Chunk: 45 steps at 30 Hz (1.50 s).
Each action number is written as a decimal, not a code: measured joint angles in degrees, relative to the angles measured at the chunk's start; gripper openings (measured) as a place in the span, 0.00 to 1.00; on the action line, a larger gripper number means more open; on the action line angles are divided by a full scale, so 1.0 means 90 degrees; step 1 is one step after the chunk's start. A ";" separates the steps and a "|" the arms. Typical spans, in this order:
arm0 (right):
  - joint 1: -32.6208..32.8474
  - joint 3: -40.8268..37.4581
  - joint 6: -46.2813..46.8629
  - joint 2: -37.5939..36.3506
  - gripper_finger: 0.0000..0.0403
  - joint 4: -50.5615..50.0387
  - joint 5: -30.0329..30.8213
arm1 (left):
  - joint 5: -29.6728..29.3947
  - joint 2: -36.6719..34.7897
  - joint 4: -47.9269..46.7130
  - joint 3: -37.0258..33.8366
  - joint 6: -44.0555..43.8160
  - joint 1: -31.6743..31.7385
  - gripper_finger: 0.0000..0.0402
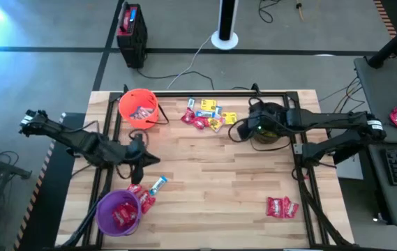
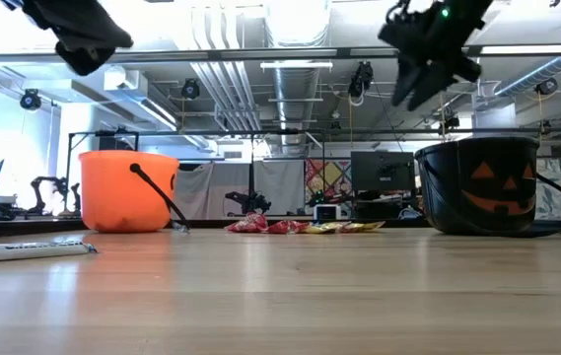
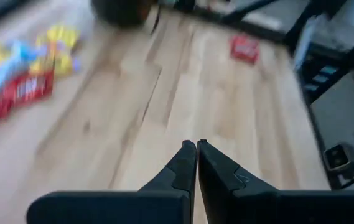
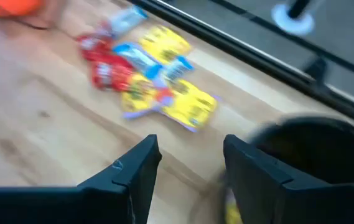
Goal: Sort candy by brand, put in halloween buckets
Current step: Put the red candy into the purple bucket
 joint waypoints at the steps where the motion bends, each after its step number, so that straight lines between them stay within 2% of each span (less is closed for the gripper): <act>1: 0.0068 0.0000 -0.0108 0.0004 0.43 0.0157 -0.0009 | 0.0047 0.0190 -0.0225 0.0121 -0.0243 0.0000 0.00; 7: 0.0308 -0.0002 -0.0545 0.0002 0.44 0.0716 0.0010 | 0.0437 0.1583 -0.1803 0.1080 -0.1445 0.0000 0.00; 16: 0.0303 -0.0015 -0.0780 0.0237 0.45 0.0711 0.0000 | 0.1125 0.3535 -0.3037 0.2283 -0.1667 -0.0227 0.00; 20: 0.0303 -0.0015 -0.0967 0.0337 0.46 0.0711 -0.0038 | 0.1576 0.4082 -0.3046 0.2702 -0.1934 -0.0470 0.00; 27: 0.0303 -0.0015 -0.1152 0.0337 0.48 0.0717 -0.0036 | 0.1707 0.5134 -0.3881 0.3459 -0.2647 -0.0519 0.00; 30: 0.0303 -0.0015 -0.1158 0.0338 0.49 0.0719 -0.0038 | 0.2166 0.5677 -0.4424 0.3740 -0.2872 -0.0517 0.00; 34: 0.0303 -0.0015 -0.1132 0.0344 0.49 0.0720 -0.0041 | 0.2827 0.6338 -0.4563 0.4067 -0.2961 -0.0550 0.00; 38: 0.0303 -0.0015 -0.1129 0.0344 0.49 0.0740 -0.0043 | 0.2912 0.6705 -0.4716 0.4442 -0.2929 -0.0641 0.00; 41: 0.0303 -0.0015 -0.1127 0.0344 0.49 0.0732 -0.0203 | 0.2834 0.6871 -0.5045 0.4650 -0.3250 -0.0722 0.01; 45: 0.0337 -0.0015 -0.1124 0.0347 0.49 0.0733 -0.0374 | 0.2755 0.7096 -0.5160 0.4731 -0.3615 -0.0834 0.07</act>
